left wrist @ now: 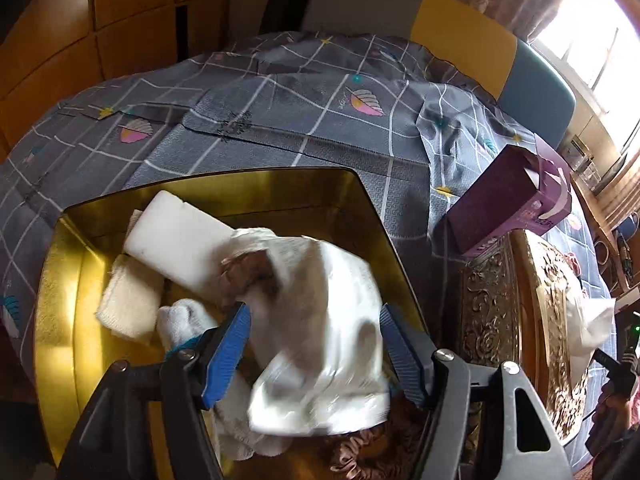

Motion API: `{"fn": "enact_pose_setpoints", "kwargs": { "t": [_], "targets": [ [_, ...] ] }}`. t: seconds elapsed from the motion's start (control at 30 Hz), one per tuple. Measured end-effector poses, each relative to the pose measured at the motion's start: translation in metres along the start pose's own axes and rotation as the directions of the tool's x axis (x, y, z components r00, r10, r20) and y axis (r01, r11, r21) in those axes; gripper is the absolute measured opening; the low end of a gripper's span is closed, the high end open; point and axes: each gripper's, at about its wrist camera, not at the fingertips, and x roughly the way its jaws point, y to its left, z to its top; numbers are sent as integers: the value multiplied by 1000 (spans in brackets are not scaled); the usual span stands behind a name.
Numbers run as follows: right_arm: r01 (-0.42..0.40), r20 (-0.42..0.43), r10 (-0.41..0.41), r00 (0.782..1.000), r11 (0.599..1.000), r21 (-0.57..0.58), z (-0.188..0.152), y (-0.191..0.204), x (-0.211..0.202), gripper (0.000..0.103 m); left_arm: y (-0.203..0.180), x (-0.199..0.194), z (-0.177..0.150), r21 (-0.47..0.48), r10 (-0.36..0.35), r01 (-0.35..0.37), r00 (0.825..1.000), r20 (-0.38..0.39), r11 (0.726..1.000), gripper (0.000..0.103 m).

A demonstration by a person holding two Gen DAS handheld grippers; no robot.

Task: Organize soft objects
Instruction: 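Lower the white packet into the gold tray and open the left tool, then lift the red sock puppet off the bed with the right tool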

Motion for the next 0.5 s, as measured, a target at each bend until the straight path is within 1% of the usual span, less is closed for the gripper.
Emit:
{"fn": "enact_pose_setpoints", "kwargs": {
  "t": [0.1,0.23,0.5],
  "targets": [
    [1,0,-1,1000,1000,-1,0,0,0,31,-1,-10,-11,25,14,-15,1000,26,1000,70],
    [1,2,-1,1000,1000,0,0,0,0,32,-5,-22,-26,67,55,-59,997,59,996,70],
    [-4,3,4,1000,1000,14,0,-2,-1,31,-22,-46,-46,161,70,-91,989,132,983,70]
  ]
}}
